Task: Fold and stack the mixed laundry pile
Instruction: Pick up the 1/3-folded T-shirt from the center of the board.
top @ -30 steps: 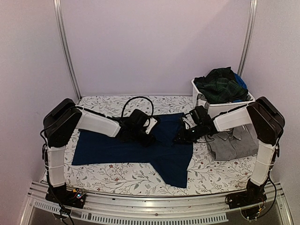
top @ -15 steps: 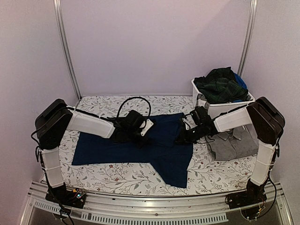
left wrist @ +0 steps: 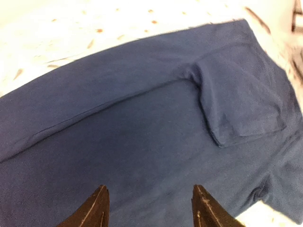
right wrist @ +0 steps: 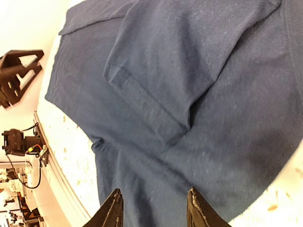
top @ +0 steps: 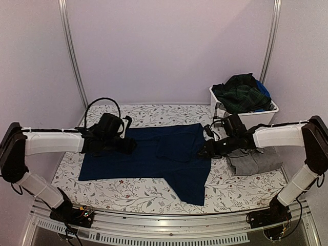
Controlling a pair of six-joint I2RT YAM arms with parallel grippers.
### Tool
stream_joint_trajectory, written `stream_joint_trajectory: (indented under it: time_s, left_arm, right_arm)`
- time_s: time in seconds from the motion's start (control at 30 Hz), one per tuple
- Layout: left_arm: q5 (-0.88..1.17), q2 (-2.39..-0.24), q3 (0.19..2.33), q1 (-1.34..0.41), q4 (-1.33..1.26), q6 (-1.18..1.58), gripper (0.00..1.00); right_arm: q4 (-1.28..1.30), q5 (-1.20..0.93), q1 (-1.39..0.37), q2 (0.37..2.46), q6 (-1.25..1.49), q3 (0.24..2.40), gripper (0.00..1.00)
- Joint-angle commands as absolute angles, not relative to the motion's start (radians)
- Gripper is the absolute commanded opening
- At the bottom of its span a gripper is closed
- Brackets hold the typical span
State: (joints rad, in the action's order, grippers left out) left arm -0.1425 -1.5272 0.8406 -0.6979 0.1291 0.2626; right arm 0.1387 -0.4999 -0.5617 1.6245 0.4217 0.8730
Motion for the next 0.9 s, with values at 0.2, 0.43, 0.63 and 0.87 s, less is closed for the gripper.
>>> stream_joint_trajectory:
  time_s: [0.2,0.43,0.63,0.87]
  left_arm:
    - [-0.239,-1.057,0.690,-0.521,0.544,0.895,0.64]
    - [-0.189,-0.957,0.625,-0.408,0.672,1.073,0.67]
    - [-0.160,-0.876,0.575,-0.292,0.729,1.133,0.73]
    - [-0.172,-0.824,0.564,-0.190,0.862,1.174,0.78]
  right_arm:
    - [0.264,-0.497,-0.654,1.368,0.533,0.617,0.44]
    - [0.162,-0.575,-0.690,1.317,0.659,0.500,0.50]
    - [0.009,-0.643,-0.734,1.373,0.776,0.458,0.47]
    - [-0.082,-0.650,-0.779,1.455,0.796,0.484,0.37]
